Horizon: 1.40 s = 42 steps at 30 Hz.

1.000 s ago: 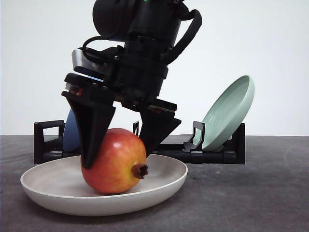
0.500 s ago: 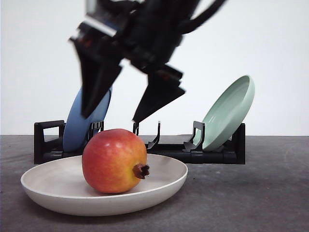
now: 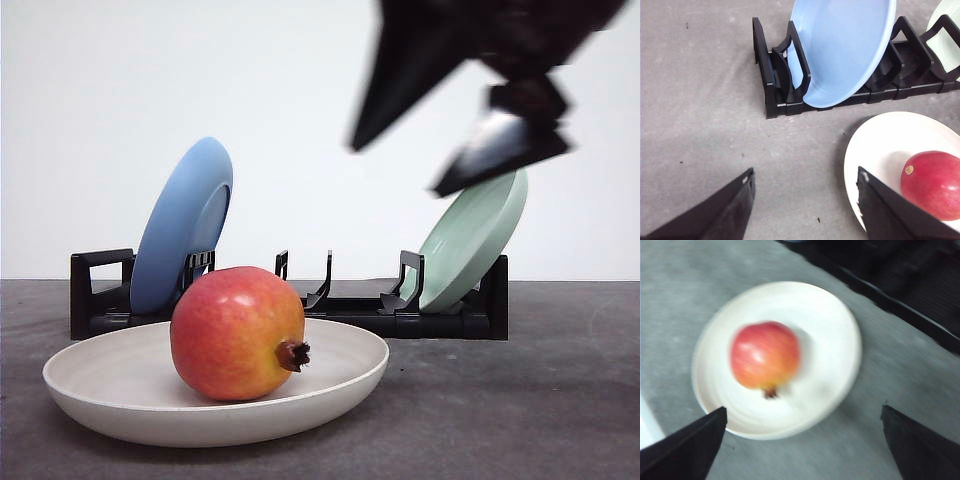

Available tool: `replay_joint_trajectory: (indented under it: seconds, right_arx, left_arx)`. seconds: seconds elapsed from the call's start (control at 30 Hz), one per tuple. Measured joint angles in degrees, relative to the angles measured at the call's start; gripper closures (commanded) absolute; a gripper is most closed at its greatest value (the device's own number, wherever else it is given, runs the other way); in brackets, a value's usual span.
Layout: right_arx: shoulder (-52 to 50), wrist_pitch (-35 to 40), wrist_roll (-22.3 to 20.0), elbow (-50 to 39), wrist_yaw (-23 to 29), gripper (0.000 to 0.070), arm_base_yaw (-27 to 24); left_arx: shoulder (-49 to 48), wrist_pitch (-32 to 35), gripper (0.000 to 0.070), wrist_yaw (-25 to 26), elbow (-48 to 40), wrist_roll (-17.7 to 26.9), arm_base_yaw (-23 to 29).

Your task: Place pomegranate in white plate

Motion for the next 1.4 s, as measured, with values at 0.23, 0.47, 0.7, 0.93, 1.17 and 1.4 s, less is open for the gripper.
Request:
replay_joint_trajectory:
  seconds: [0.23, 0.47, 0.7, 0.93, 1.17, 1.4]
  right_arx:
    - [-6.5, -7.5, -2.0, -0.1, -1.5, 0.0083, -12.4]
    - [-9.3, -10.2, -4.2, -0.1, -2.6, 0.0083, -24.3]
    - [-9.4, -9.9, -4.3, -0.1, -2.6, 0.0684, -27.0]
    - [-9.4, -10.0, -4.6, -0.1, -2.9, 0.0684, -27.0]
    - [-9.4, -9.0, -4.6, -0.1, -3.0, 0.0684, -27.0]
    - [-9.4, -7.1, -4.6, -0.1, -3.0, 0.0684, -27.0]
  left_arx:
    - [0.0, -0.1, 0.0311, 0.0, 0.0, 0.0, 0.0]
    - [0.0, -0.1, 0.0311, 0.0, 0.0, 0.0, 0.0]
    - [0.0, 0.0, 0.0700, 0.0, 0.0, -0.2, 0.0]
    - [0.0, 0.1, 0.0700, 0.0, 0.0, -0.2, 0.0]
    - [-0.1, 0.1, 0.0700, 0.0, 0.0, -0.2, 0.0]
    - [-0.1, 0.1, 0.0700, 0.0, 0.0, -0.2, 0.0]
